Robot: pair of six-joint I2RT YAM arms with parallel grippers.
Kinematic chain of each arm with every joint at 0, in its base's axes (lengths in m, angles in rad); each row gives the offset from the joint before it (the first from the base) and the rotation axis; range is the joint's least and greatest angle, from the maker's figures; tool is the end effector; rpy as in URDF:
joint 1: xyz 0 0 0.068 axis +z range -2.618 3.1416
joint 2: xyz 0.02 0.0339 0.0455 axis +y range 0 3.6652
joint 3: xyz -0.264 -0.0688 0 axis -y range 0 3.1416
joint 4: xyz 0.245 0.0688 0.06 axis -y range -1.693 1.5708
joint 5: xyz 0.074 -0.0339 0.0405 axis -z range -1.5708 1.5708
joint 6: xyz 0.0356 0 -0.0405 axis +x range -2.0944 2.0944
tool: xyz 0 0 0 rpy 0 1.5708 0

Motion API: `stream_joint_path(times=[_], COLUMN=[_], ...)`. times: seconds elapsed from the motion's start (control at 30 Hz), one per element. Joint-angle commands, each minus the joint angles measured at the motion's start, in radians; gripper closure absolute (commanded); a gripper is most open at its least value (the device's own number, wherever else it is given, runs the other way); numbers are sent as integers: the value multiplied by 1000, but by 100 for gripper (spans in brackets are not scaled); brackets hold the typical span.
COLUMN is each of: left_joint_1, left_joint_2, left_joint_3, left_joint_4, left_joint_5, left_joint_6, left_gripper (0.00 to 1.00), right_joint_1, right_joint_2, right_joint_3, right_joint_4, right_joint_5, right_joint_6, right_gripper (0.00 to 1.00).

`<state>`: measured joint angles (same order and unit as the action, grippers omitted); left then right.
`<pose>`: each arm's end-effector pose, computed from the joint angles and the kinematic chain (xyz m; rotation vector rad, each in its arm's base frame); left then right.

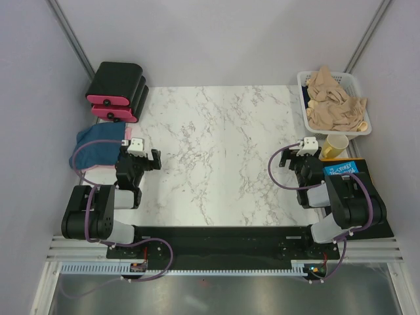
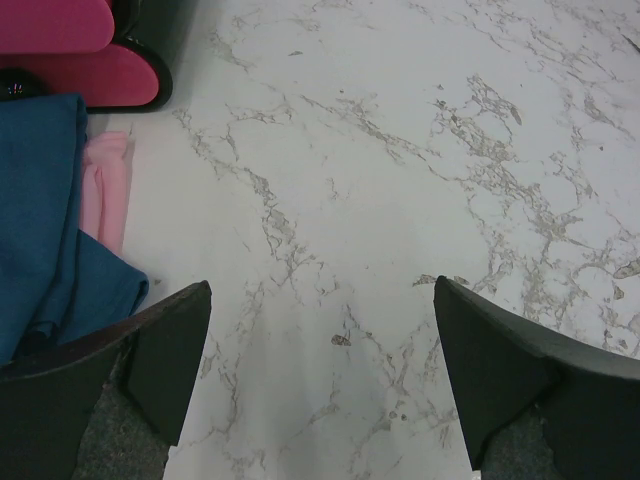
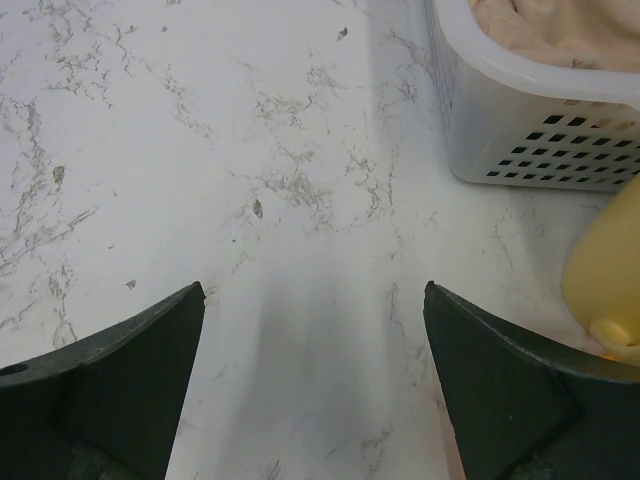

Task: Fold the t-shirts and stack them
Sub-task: Grab crumpled tshirt from bin with the right arm

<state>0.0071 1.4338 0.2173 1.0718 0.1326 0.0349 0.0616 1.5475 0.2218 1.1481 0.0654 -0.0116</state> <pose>0.2334 -0.0030 0.1503 0.1221 1.7106 -0.0826 0.2390 0.0124 0.1350 -0.0162 1.7480 -0.0206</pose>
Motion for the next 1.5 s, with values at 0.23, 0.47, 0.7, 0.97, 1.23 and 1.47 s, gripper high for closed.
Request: stream_joint_path(times=[0.23,0.47,0.7,0.97,1.23,1.47], left_joint_1=[5,5,5,5,-24,-25], left_joint_2=[2,-73,-272,-158,72,160], left_joint_3=[16,71,290,900,1266,1447], left_joint_4=[43,-99,-563,-1448,-1673,-1782], left_joint_5=[-13,146,329,391,228,196], left_joint_6=[-23,37,257,499,517,537], left_gripper=[0,0,0,0,0,0], right_joint_1=[3,3,3,7,-124,-301], right_joint_2=[-21,-128,-162,162,391,618], right_joint_3=[17,248,663,1443,1692,1950], right_joint_4=[48,-431,-1064,-1770,-1884,-2016], right_joint_5=[-15,-183,-398,173,212,53], right_joint_6=[12,-54,-405,-390,-380,-295], right_gripper=[2,2,2,2,2,5])
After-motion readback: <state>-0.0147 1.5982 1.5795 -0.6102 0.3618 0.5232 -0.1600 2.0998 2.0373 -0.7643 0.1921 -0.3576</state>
